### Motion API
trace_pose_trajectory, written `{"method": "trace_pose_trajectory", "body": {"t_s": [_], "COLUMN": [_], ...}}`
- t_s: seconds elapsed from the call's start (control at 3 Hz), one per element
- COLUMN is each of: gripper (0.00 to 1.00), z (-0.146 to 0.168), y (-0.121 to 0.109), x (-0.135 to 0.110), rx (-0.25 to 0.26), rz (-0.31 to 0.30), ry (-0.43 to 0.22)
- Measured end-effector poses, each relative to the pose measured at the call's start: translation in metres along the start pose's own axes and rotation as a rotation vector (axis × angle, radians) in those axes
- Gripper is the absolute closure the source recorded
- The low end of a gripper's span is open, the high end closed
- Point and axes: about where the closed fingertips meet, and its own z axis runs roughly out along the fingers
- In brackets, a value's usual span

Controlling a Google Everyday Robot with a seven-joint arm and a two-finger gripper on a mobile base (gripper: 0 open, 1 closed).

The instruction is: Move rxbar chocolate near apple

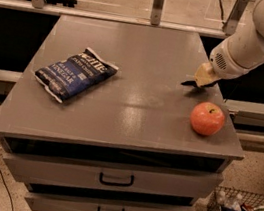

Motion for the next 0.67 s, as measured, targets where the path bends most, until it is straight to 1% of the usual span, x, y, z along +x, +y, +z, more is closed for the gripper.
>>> {"method": "trace_pose_trajectory", "body": {"t_s": [0.67], "gripper": [1.0], "z": [-0.039], "y": [0.022], "x": [0.007], "rx": [0.045], "rz": [0.026], "ry": [0.046]}}
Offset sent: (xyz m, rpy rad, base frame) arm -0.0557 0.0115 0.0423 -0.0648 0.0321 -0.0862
